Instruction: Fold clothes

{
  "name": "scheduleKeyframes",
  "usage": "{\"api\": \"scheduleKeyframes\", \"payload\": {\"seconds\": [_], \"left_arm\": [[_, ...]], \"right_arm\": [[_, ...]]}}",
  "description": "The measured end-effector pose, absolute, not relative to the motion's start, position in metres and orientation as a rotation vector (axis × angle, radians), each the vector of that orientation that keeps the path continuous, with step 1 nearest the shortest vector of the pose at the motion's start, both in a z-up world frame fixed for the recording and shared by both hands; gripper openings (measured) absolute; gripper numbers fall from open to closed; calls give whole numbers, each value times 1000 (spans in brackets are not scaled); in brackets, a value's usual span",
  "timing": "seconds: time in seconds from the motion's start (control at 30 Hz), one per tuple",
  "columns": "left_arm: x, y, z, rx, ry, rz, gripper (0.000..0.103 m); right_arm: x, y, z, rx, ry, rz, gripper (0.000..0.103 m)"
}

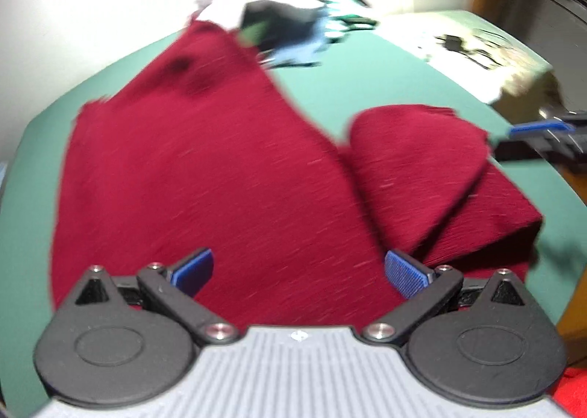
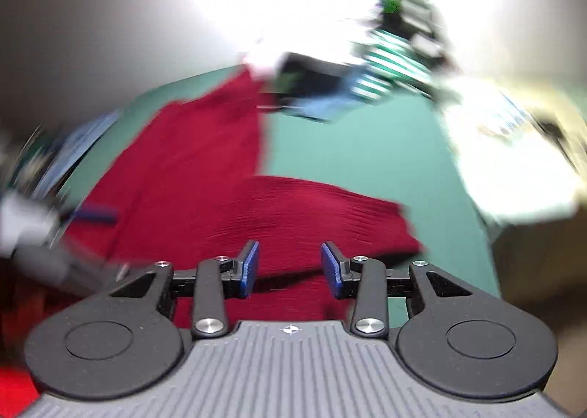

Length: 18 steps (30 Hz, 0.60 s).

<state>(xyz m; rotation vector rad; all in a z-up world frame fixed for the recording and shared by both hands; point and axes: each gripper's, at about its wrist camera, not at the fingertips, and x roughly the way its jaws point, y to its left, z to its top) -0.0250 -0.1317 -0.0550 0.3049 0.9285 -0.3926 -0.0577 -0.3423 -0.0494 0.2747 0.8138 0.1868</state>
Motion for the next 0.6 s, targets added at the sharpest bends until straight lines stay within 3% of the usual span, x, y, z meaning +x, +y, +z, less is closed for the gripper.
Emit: {"api": "scheduleKeyframes", "payload": {"seconds": [0.13, 0.43, 0.47, 0.53, 0.6], "left_arm": [[-23, -162, -67, 361, 918, -459, 99], [-23, -199, -70, 415, 845, -544, 100], [-24, -200, -71, 421, 838, -548, 100], [-28, -203, -72, 440, 824, -544, 100], [-31, -205, -72, 457, 808, -533, 100]], "right_arm": [[-48, -376, -74, 565, 873, 54, 40], [-26, -401, -112, 894, 890, 29, 39], [-24, -403, -114, 918, 887, 28, 37], [-21, -402, -111, 909, 882, 33, 9], [-20, -396, -99, 828, 841, 53, 6]]}}
